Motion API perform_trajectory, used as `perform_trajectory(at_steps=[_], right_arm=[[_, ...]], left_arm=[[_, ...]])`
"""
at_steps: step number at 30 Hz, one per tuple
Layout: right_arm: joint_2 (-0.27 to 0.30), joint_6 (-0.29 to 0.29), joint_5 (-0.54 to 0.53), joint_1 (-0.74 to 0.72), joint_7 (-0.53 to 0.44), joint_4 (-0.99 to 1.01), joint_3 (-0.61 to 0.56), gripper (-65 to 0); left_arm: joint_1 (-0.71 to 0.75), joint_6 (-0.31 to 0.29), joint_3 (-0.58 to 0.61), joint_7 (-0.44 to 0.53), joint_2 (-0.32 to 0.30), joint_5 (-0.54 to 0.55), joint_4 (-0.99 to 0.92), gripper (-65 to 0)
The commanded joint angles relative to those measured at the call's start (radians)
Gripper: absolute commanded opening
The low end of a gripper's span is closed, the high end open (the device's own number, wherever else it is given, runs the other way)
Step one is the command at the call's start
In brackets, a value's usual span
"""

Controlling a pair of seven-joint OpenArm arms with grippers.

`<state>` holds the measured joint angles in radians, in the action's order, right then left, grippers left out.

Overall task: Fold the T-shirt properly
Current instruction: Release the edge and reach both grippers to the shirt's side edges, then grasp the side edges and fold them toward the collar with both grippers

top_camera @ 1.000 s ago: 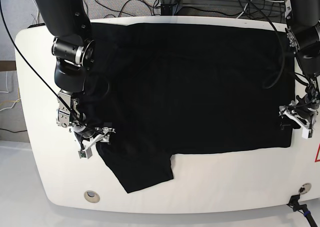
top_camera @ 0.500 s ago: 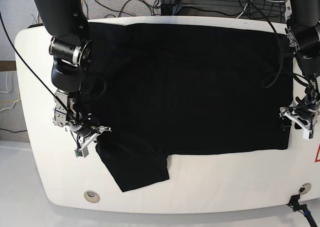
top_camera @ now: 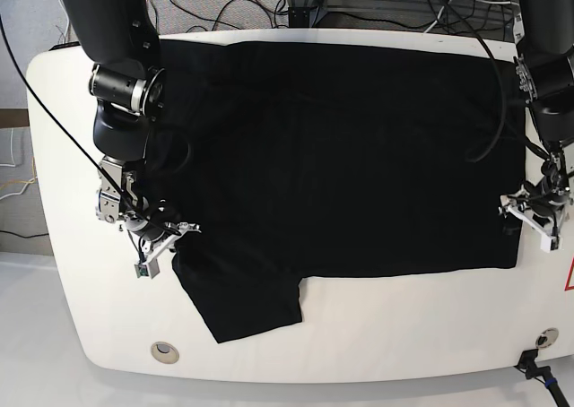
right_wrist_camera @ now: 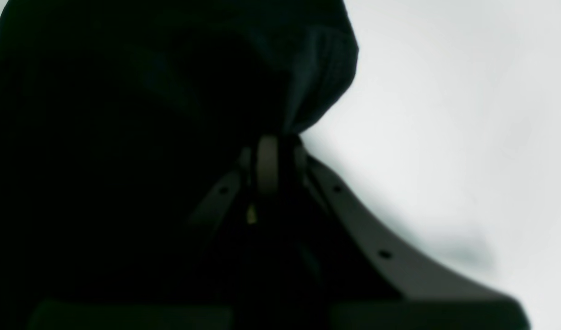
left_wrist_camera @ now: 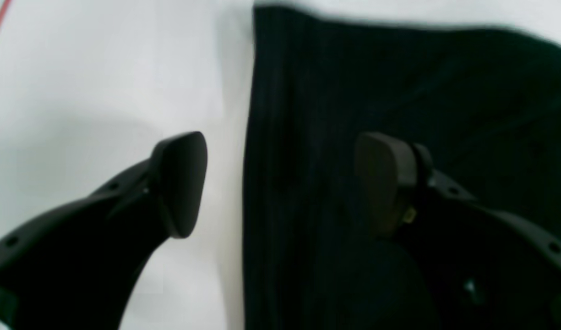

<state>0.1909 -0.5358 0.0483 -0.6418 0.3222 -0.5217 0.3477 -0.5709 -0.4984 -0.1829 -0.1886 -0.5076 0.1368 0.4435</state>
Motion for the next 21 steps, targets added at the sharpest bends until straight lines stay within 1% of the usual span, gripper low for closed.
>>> perform_trajectory(at_steps=[1,3,6,9,10,12,15,18,19,20,21], right_arm=[[0.009,-0.008,-0.003,-0.031,-0.007,-0.015,0.001,-65.0],[0.009,-0.010,-0.003,-0.031,-0.007,-0.015,0.001,-65.0],[0.009,-0.010,-0.003,-0.031,-0.007,-0.015,0.001,-65.0],[0.009,-0.010,-0.001,-0.029,-0.007,-0.015,0.001,-65.0],[0.009,-0.010,-0.001,-0.025,-0.007,-0.015,0.001,-65.0],[0.011,-0.010,-0.003,-0.010,-0.007,-0.039,0.001,-65.0],[0.011,-0.010,0.000,0.023,-0.007,-0.093,0.001,-65.0],[0.011,-0.010,0.002,0.030,-0.007,-0.101,0.001,-65.0],[0.011,-0.010,0.002,0.032,-0.007,-0.101,0.001,-65.0],[0.011,-0.010,0.000,0.032,-0.007,-0.101,0.001,-65.0],[0.011,-0.010,-0.001,0.032,-0.007,-0.101,0.001,-65.0]], left_arm=[[-0.024,-0.007,-0.005,0.013,-0.018,0.016,-0.027,-17.0],[-0.021,-0.009,-0.005,0.013,-0.015,0.017,-0.028,-17.0],[-0.019,-0.019,-0.007,0.013,0.013,0.017,-0.027,-17.0],[-0.019,-0.092,-0.007,0.010,0.019,0.017,-0.027,-17.0],[-0.019,-0.101,-0.007,0.010,0.020,0.017,-0.027,-17.1],[-0.019,-0.104,-0.007,0.010,0.033,0.019,-0.025,-17.1],[-0.019,-0.104,-0.007,0.010,0.034,0.019,-0.025,-17.1],[-0.019,-0.104,-0.007,0.011,0.036,0.019,-0.025,-17.8],[-0.019,-0.104,-0.007,0.011,0.036,0.019,-0.025,-21.2],[-0.019,-0.104,-0.007,0.011,0.036,0.019,-0.025,-27.5],[-0.019,-0.104,-0.007,0.011,0.036,0.019,-0.025,-35.4]])
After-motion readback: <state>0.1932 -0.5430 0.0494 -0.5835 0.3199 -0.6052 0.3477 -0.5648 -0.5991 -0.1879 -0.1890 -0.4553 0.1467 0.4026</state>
